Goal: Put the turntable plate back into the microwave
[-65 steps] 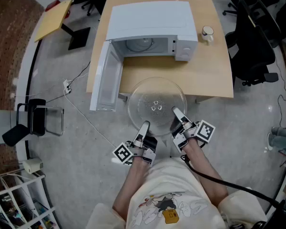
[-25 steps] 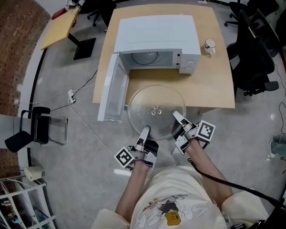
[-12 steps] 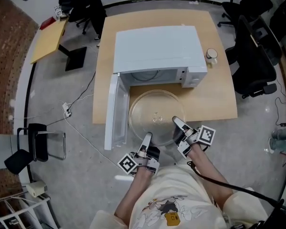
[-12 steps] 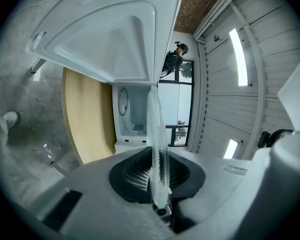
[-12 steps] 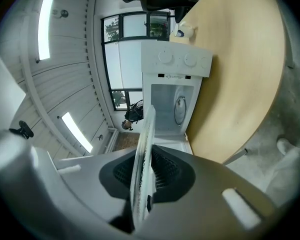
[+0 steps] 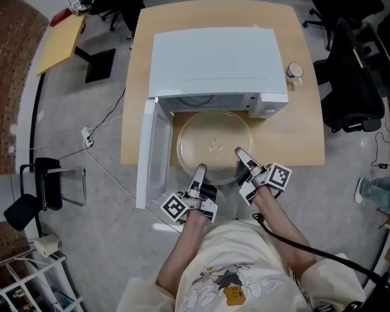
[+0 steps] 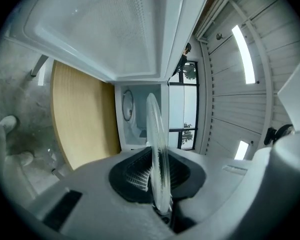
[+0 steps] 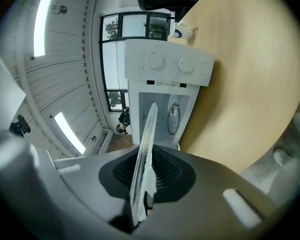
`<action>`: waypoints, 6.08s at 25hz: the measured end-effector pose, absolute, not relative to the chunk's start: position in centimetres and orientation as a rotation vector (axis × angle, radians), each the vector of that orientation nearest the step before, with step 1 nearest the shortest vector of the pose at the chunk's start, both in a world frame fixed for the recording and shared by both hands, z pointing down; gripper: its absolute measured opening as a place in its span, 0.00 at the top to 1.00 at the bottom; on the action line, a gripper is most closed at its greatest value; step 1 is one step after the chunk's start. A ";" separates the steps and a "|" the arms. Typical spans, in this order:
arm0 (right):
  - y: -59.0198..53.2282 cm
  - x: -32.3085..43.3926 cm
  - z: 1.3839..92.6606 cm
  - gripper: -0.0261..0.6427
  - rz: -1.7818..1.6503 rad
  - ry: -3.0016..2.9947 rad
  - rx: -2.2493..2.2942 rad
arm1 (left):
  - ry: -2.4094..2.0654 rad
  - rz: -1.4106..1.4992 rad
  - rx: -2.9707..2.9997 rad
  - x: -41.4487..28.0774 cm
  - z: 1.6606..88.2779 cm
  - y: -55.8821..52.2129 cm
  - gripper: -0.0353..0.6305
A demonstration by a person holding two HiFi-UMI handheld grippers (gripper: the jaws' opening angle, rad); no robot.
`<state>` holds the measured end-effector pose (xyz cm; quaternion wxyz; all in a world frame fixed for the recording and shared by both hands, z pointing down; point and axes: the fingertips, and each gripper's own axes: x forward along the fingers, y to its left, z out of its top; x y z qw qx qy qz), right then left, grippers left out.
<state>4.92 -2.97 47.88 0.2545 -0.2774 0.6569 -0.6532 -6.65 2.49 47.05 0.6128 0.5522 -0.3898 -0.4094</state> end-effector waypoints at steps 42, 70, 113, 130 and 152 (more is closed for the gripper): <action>-20.6 1.1 58.9 0.88 -1.703 1.734 -0.896 | -1.040 -1.112 1.252 -11.1 57.9 -18.6 0.89; -17.0 -0.9 58.1 0.87 -1.778 1.696 -0.780 | -0.999 -1.068 1.260 -10.2 58.0 -17.8 0.77; -19.1 -1.8 59.5 0.87 -1.914 1.637 -1.024 | -1.073 -0.923 1.237 -11.0 60.5 -20.9 0.91; -21.8 -1.7 61.0 0.92 -1.929 1.576 -1.128 | -1.070 -0.834 1.366 -10.8 59.1 -19.0 0.94; -21.4 -1.0 60.7 0.89 -2.037 1.440 -1.240 | -1.074 -0.793 1.361 -10.2 58.4 -16.4 0.95</action>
